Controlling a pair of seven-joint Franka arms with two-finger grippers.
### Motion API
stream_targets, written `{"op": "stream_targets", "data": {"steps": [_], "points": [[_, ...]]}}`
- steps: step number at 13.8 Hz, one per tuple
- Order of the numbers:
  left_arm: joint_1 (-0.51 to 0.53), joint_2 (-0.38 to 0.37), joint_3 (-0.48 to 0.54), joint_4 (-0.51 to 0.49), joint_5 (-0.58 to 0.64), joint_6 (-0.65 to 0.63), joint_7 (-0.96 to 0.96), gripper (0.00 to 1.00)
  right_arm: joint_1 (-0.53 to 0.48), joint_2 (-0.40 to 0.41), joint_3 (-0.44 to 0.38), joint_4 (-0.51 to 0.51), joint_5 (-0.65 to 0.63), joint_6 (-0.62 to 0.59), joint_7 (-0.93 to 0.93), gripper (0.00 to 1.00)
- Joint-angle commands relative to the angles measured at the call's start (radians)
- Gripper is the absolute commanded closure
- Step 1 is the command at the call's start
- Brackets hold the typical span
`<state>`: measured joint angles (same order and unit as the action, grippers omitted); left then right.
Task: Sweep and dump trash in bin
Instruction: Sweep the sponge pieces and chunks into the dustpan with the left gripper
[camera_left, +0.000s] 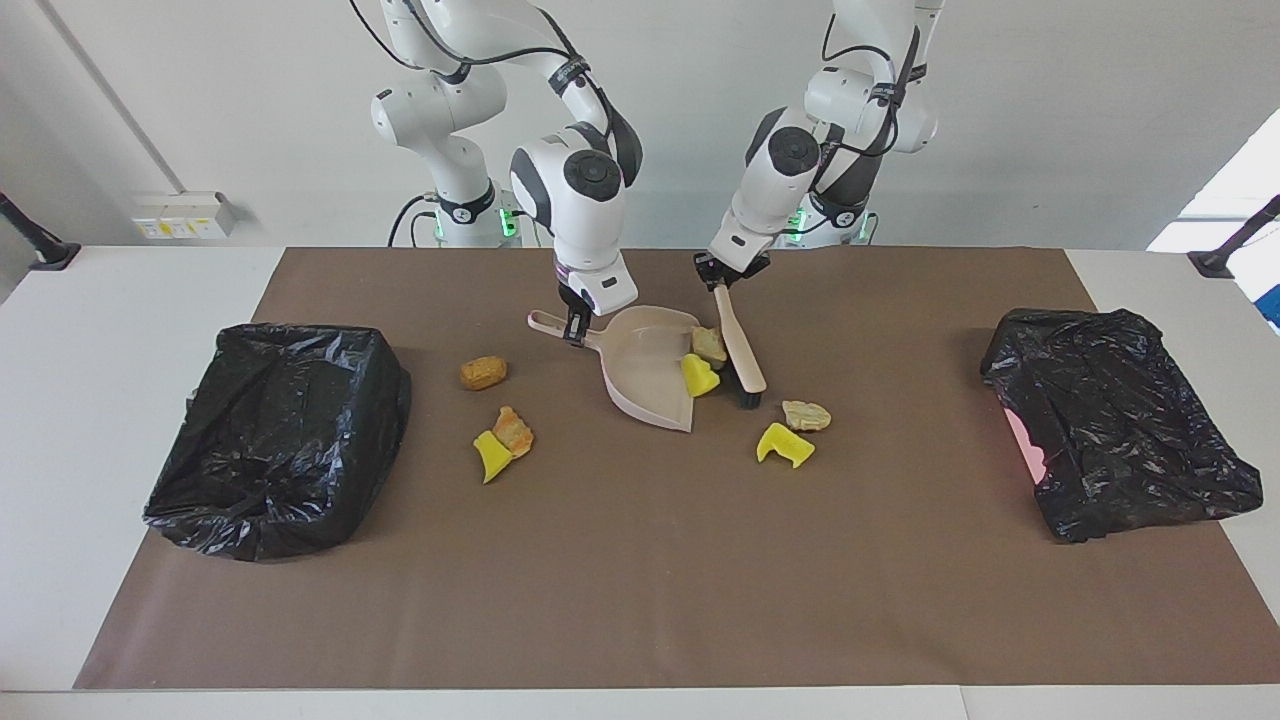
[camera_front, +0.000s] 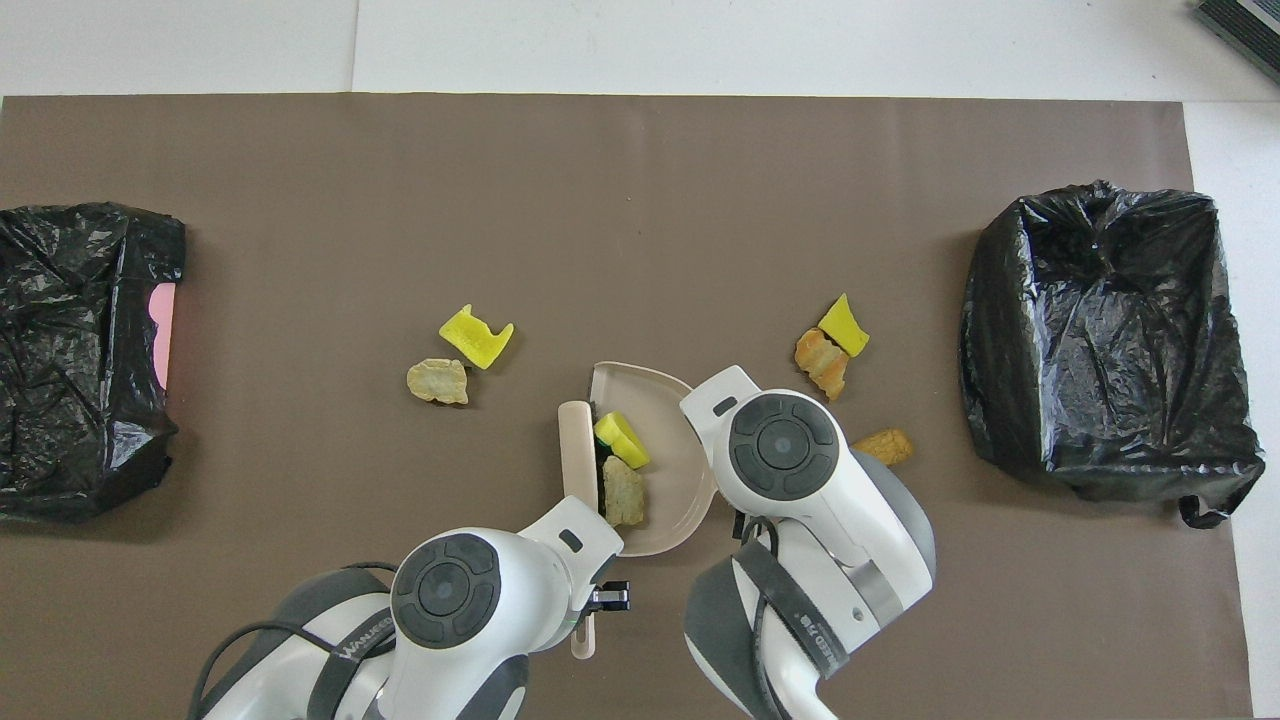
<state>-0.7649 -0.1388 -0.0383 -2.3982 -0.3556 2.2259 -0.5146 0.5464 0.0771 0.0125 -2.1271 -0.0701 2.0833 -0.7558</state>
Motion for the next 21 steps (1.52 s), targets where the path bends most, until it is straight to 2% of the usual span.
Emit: {"op": "stream_targets", "data": {"steps": [1, 3, 5, 7, 9, 10, 12, 14, 16, 18, 21], "points": [[0.044, -0.007, 0.029, 0.071, -0.020, -0.136, 0.180, 1.00, 0.000, 0.003, 0.001, -0.008, -0.011, 0.026, 0.033, 1.00], [0.151, -0.031, 0.029, 0.131, -0.016, -0.317, 0.273, 1.00, 0.001, 0.001, 0.003, -0.008, -0.004, 0.023, 0.088, 1.00], [0.229, -0.039, 0.028, 0.148, 0.013, -0.359, 0.303, 1.00, 0.012, 0.001, 0.003, -0.008, -0.002, 0.021, 0.110, 1.00], [0.295, -0.031, 0.028, 0.148, 0.158, -0.338, 0.317, 1.00, 0.012, 0.001, 0.003, -0.008, 0.003, 0.023, 0.112, 1.00], [0.357, -0.019, 0.029, 0.148, 0.260, -0.263, 0.422, 1.00, 0.015, 0.018, 0.003, -0.008, 0.003, 0.029, 0.142, 1.00], [0.415, 0.007, 0.028, 0.149, 0.291, -0.220, 0.454, 1.00, 0.027, 0.026, 0.003, -0.008, 0.003, 0.044, 0.154, 1.00], [0.452, 0.059, 0.031, 0.168, 0.412, -0.166, 0.520, 1.00, 0.038, 0.033, 0.003, -0.008, 0.004, 0.060, 0.156, 1.00], [0.548, 0.113, 0.029, 0.220, 0.434, -0.160, 0.649, 1.00, 0.041, 0.041, 0.003, -0.008, 0.004, 0.064, 0.159, 1.00], [0.572, 0.123, 0.029, 0.217, 0.434, -0.160, 0.711, 1.00, 0.041, 0.041, 0.003, -0.008, 0.004, 0.064, 0.162, 1.00], [0.547, 0.125, 0.026, 0.182, 0.432, -0.160, 0.711, 1.00, 0.041, 0.041, 0.003, -0.008, 0.003, 0.064, 0.162, 1.00], [0.501, 0.075, 0.020, 0.094, 0.422, -0.167, 0.732, 1.00, 0.041, 0.041, 0.003, -0.008, 0.003, 0.064, 0.162, 1.00]]}}
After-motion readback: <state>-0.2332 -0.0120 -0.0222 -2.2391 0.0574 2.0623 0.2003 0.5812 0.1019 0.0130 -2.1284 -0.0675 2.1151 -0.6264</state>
